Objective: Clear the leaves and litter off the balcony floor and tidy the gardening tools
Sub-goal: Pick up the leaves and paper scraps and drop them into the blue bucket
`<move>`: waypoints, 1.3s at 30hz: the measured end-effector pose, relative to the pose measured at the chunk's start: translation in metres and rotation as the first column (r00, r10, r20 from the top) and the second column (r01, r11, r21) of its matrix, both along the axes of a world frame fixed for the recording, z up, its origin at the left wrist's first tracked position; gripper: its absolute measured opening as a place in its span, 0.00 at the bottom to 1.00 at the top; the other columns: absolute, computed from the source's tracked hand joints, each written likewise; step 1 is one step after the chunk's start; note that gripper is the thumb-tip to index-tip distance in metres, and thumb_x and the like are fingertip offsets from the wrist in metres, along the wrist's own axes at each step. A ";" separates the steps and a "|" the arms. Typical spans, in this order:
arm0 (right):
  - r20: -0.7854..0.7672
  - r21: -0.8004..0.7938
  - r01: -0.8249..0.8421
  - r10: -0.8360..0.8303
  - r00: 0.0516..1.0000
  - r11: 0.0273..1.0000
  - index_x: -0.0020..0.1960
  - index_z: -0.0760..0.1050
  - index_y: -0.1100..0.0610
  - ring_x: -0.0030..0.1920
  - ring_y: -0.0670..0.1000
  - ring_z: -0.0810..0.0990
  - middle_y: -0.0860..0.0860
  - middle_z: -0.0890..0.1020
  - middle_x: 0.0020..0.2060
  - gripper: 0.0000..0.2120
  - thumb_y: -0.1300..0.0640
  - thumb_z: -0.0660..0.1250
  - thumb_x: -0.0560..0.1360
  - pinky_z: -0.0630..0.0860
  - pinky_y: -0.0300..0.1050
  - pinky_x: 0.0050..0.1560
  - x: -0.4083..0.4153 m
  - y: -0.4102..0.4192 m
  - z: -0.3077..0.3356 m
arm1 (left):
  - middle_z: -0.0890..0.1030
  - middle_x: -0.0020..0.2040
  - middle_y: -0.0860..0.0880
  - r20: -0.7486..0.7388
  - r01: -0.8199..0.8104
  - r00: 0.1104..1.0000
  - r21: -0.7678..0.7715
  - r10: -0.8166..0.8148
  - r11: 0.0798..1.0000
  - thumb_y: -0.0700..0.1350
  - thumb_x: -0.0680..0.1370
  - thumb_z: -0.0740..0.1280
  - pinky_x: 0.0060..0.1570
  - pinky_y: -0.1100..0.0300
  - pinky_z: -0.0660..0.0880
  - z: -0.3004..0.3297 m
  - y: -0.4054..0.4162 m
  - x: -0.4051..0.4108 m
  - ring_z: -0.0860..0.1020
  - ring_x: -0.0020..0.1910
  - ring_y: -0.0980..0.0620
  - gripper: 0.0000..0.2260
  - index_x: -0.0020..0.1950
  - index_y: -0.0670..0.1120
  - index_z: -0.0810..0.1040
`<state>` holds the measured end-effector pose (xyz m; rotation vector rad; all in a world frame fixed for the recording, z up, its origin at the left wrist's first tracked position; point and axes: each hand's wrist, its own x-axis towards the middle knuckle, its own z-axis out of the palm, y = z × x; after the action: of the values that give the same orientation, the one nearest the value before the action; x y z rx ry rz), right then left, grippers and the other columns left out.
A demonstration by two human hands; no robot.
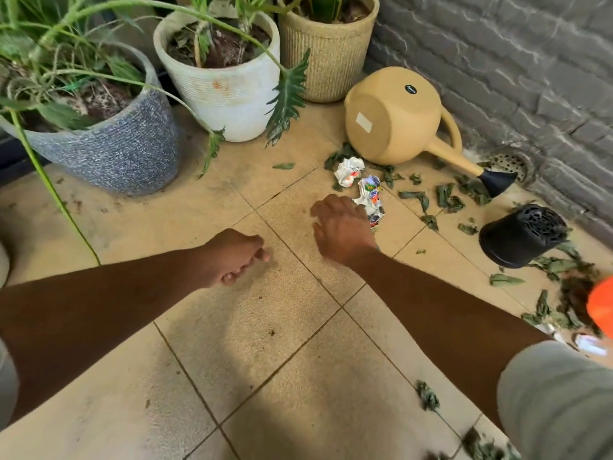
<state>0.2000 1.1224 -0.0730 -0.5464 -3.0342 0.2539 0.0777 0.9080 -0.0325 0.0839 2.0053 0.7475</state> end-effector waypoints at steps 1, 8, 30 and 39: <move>0.118 0.068 0.033 -0.041 0.992 0.997 0.70 0.69 0.43 0.69 0.57 0.73 0.52 0.72 0.70 0.22 0.51 0.68 0.78 0.72 0.66 0.70 0.000 0.013 -0.005 | 0.69 0.28 0.53 0.004 0.012 1.000 -0.015 -0.012 1.000 0.50 0.84 0.62 0.26 0.63 0.59 -0.002 -0.007 0.000 0.63 0.23 0.55 0.15 0.49 0.44 0.84; 0.254 0.103 -0.169 0.139 0.957 0.980 0.75 0.69 0.51 0.62 0.56 0.73 0.54 0.73 0.68 0.29 0.62 0.70 0.76 0.79 0.53 0.58 0.032 0.035 -0.034 | 0.69 0.29 0.52 0.010 0.011 1.000 -0.068 -0.010 0.998 0.50 0.84 0.62 0.26 0.64 0.58 -0.013 -0.035 -0.008 0.62 0.24 0.54 0.13 0.47 0.45 0.81; 0.294 -0.382 0.293 -0.185 0.938 0.877 0.63 0.77 0.47 0.54 0.52 0.76 0.51 0.75 0.56 0.17 0.49 0.75 0.76 0.73 0.45 0.48 0.084 0.083 -0.021 | 0.69 0.29 0.53 0.030 0.136 0.990 0.020 -0.137 0.991 0.50 0.83 0.63 0.28 0.63 0.55 -0.013 -0.002 0.000 0.61 0.24 0.55 0.10 0.43 0.49 0.75; 0.157 -0.432 0.264 -0.216 0.964 0.862 0.48 0.72 0.48 0.44 0.50 0.80 0.46 0.80 0.43 0.14 0.66 0.66 0.72 0.75 0.45 0.35 0.059 0.038 -0.017 | 0.69 0.30 0.53 0.019 0.206 0.978 0.020 -0.207 0.978 0.50 0.83 0.62 0.25 0.64 0.57 -0.014 0.033 0.025 0.62 0.25 0.55 0.10 0.45 0.48 0.77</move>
<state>0.2586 1.1606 -0.0899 -0.9858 -2.9530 0.9577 0.1027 0.9406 -0.0469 0.2893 1.9347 0.6305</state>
